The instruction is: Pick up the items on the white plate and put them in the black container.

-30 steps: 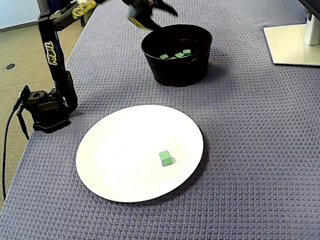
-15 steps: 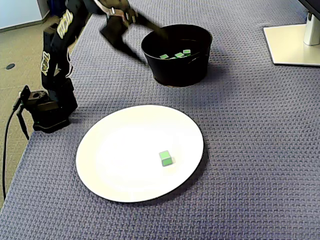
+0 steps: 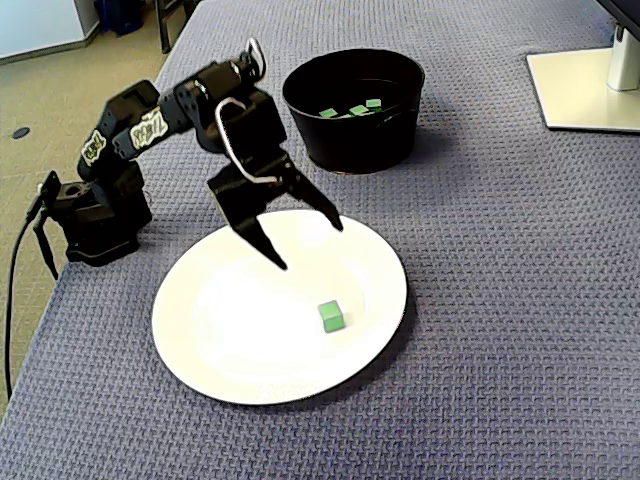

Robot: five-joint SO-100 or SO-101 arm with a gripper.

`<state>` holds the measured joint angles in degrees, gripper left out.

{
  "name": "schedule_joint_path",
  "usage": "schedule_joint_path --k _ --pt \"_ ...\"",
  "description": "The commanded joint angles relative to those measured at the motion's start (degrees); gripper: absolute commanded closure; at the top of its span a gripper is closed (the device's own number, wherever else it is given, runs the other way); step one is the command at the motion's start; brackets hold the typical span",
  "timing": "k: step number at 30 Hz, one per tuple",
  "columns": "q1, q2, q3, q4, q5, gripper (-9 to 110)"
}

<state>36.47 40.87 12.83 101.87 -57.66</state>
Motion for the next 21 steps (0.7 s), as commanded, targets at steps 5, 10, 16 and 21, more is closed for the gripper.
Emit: schedule_joint_path --k 5,10,16,21 --pt "2.64 -5.8 -4.83 0.7 -2.02 73" --pt "1.49 -10.2 -7.12 -0.7 -0.18 74" --pt "-1.49 -12.66 -7.91 -2.72 4.22 75" --pt "-3.43 -13.71 -8.26 -4.48 7.21 76"
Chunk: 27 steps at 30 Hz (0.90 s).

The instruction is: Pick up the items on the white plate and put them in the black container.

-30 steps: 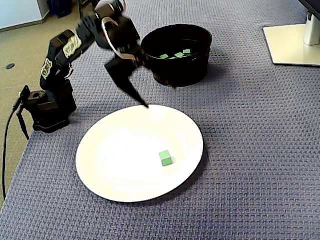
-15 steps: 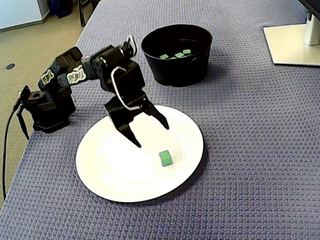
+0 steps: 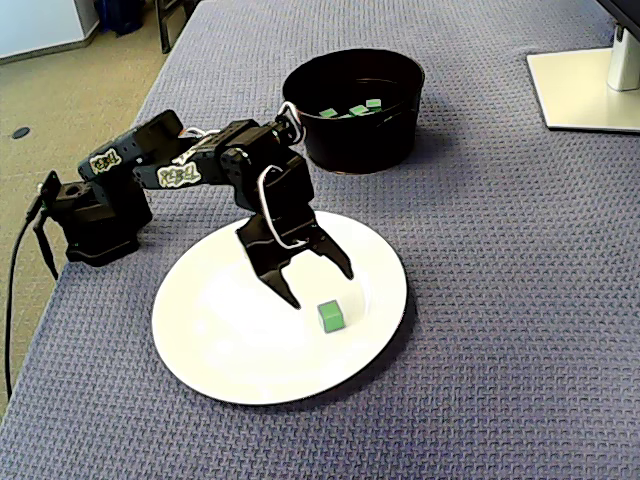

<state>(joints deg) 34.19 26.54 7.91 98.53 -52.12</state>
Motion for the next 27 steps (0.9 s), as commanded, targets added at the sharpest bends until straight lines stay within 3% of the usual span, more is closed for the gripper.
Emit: schedule_joint_path --k 1,27 --pt "-1.41 0.18 -3.78 -1.14 1.76 76" --pt "0.35 -6.68 -10.63 -3.52 9.14 83"
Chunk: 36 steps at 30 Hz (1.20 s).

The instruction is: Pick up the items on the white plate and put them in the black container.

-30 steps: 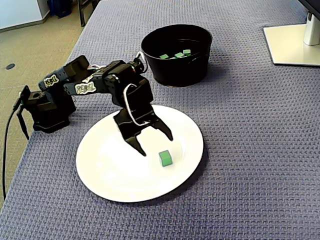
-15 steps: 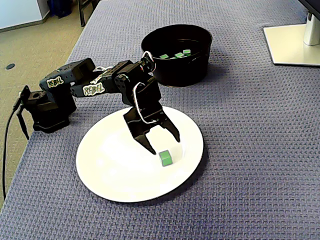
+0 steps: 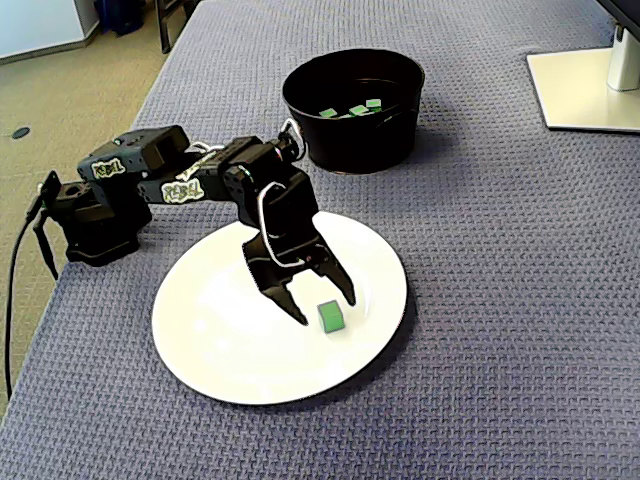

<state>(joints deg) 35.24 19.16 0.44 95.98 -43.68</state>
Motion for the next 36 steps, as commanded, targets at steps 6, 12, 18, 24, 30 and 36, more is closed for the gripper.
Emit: schedule_joint_path --k 6,12,18,24,30,36 --pt "-1.67 -0.35 -3.16 -0.97 0.62 86" --pt "-1.67 -2.46 -5.19 -0.97 0.35 94" --pt "-1.14 -3.52 -7.03 -0.97 0.97 100" --pt "-0.26 -1.93 -8.79 -0.09 1.23 102" --pt "1.76 16.0 -4.48 0.88 5.62 102" --pt "0.18 44.65 7.82 -3.6 7.47 102"
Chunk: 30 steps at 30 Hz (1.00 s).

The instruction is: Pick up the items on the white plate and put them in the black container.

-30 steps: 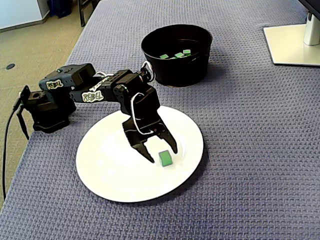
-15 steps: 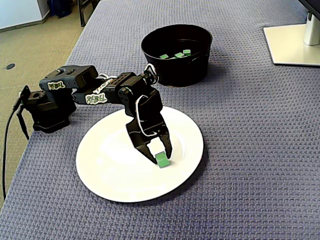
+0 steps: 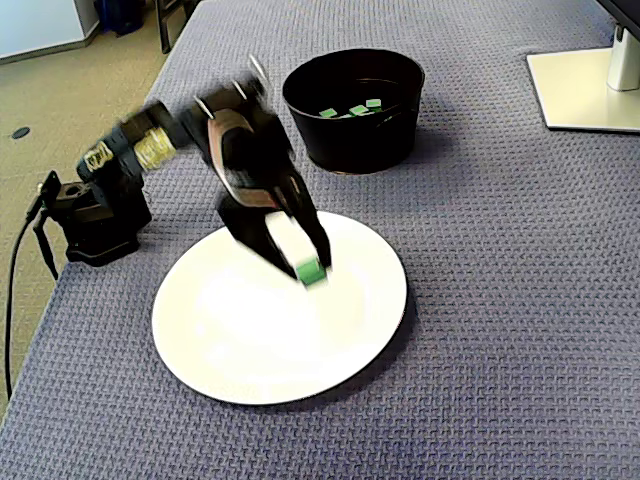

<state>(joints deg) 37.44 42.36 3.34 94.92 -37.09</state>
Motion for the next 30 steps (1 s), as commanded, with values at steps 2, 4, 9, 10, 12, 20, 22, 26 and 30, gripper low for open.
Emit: schedule_joint_path --k 2,4,9,10,12,20,22,26,30 --pt "-5.8 29.53 10.55 -4.66 1.41 102" --pt "-11.6 36.21 16.0 -6.24 1.23 102" --pt "-26.81 48.96 27.33 -13.54 3.6 102" --pt "-30.06 50.54 28.56 -14.41 4.31 102" --pt "-36.56 53.96 33.66 -17.75 5.19 102" --pt "-56.69 56.95 62.4 -36.04 2.72 102" --pt "-59.33 54.93 68.82 -40.87 2.11 102" --pt "-63.11 49.57 78.31 -49.48 1.67 102" --pt "-66.01 47.37 84.9 -54.67 1.41 102"
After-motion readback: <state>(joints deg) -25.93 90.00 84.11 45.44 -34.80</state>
